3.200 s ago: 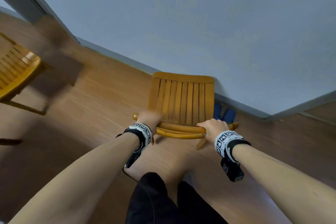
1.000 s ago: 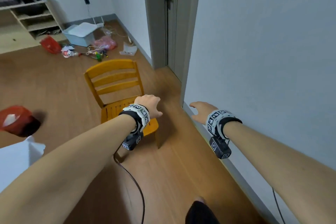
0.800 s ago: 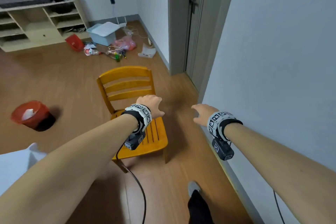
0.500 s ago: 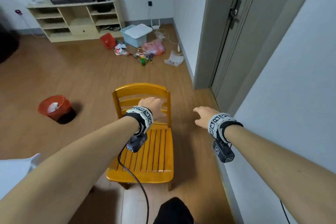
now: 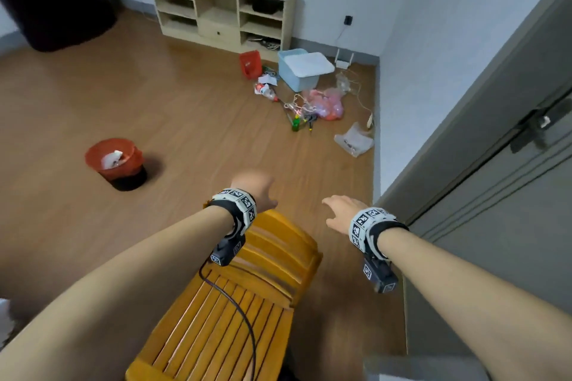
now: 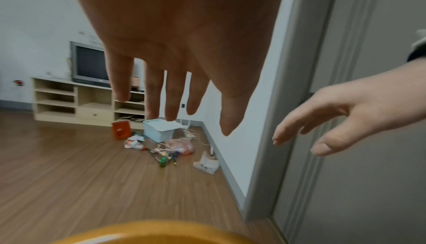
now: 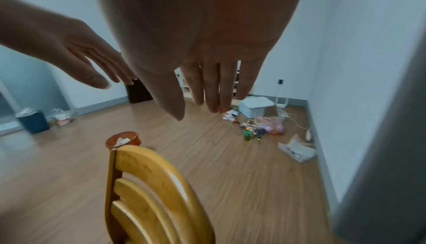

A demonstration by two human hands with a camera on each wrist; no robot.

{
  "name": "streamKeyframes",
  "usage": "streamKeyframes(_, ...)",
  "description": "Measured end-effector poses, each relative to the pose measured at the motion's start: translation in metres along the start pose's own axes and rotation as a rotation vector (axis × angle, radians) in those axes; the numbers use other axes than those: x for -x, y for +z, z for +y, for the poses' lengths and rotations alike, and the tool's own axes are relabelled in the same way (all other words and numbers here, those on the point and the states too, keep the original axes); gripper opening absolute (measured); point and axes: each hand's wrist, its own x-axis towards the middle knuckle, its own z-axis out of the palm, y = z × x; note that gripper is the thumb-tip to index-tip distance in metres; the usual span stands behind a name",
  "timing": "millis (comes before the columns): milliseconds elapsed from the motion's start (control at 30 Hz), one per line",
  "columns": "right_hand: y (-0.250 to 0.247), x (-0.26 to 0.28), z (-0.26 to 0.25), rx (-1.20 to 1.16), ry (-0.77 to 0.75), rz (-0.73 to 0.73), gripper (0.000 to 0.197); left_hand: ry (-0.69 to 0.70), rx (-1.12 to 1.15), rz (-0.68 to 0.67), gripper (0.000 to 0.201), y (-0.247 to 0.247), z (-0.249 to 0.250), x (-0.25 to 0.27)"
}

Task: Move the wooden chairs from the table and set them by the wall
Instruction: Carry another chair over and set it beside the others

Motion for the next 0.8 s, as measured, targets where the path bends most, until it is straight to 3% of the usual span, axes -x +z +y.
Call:
streamKeyframes(133,-0.046,-0.092,-0.019,0.084,-0.092,-0.045,0.058,-0.129,0.073,0.021,0.059,-0.012,-0.055,-0.039)
streamKeyframes(267,-0.075,-0.180,-0.062,0.187,-0.278,-0.075,0.057,-0.308,0.166,0.041,0.057,-0.009,-0.113,-0.059)
streamKeyframes(500,-0.062,-0.297,-0.171,0.377,-0.712,-0.175,0.058,-0.697,0.324,-0.015,0.057,0.052,-0.177,-0.051)
streamKeyframes(667,-0.027,-0.331,-0.249,0.506,-1.087,-0.235,0.045,-1.093,0.449,-0.058,0.052,0.086,-0.170,-0.019)
streamKeyframes(800,0.001,-0.307,-0.268,0.622,-1.380,-0.262,0.041,-1.391,0.549,-0.104,0.052,0.100,-0.107,0.010)
